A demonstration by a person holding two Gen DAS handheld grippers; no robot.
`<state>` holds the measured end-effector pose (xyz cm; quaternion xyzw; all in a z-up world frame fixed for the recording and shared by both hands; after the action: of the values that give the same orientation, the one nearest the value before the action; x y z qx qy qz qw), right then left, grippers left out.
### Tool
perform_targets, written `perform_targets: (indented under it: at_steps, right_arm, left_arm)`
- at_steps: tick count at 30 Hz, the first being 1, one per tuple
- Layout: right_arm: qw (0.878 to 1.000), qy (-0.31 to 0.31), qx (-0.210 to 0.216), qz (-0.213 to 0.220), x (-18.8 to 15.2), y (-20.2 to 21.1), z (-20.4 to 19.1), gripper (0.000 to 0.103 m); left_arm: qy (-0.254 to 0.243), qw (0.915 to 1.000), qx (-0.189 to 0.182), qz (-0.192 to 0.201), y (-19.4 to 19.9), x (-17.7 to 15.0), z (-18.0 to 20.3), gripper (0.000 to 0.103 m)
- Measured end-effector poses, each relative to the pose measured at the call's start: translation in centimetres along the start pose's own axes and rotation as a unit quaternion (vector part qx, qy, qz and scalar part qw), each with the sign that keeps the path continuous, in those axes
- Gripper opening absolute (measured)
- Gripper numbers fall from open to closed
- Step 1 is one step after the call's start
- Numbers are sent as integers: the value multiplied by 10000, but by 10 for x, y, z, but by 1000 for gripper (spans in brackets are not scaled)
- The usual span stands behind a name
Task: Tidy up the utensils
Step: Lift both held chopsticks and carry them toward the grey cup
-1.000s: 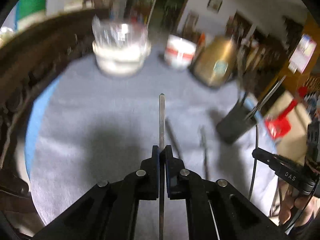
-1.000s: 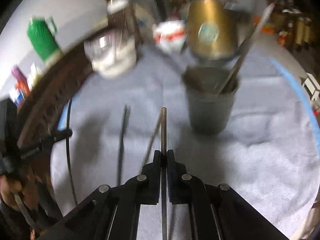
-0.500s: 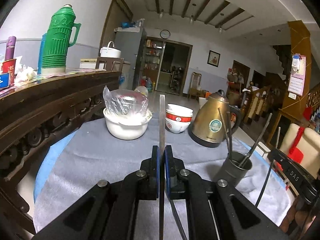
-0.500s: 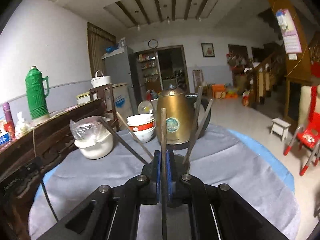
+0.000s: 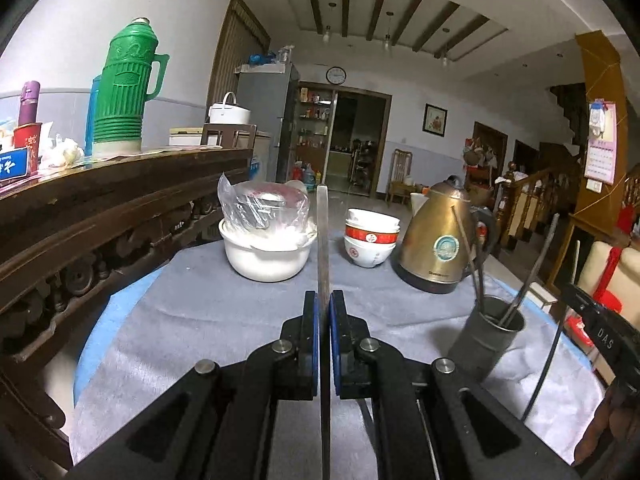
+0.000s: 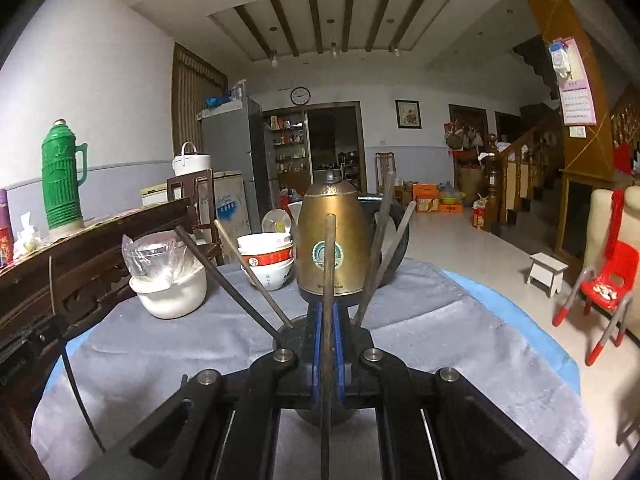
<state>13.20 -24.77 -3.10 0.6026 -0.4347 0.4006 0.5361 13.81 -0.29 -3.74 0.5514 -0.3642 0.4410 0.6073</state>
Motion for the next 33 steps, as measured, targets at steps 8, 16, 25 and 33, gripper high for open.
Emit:
perform_targets:
  at_steps: [8, 16, 25, 33]
  right_arm:
    - [9998, 66, 191, 24, -3, 60, 8, 7]
    - [9995, -233, 211, -83, -21, 112, 22, 7]
    - [9980, -540, 280, 193, 10, 119, 32, 6]
    - [9947, -887, 459, 223, 23, 131, 43, 6]
  left_arm:
    - [38, 9996, -257, 71, 62, -7, -8, 6]
    - [323, 9989, -325, -19, 100, -23, -20, 6]
    - [648, 9961, -587, 140, 106, 1, -16, 5]
    - [788, 9945, -637, -248, 88, 20, 2, 5]
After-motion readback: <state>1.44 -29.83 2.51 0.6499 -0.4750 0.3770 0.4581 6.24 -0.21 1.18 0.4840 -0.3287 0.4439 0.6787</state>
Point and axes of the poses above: each gripper's, at about its wrist camera, not at the fingertips, and y roughly against the way its jaws point, z to its right, x to its top, the point moved 8 cm from there along -y, roughly the way its jaws point, and after that the axes turned 1 degree about -y, right-handed, at the moved point
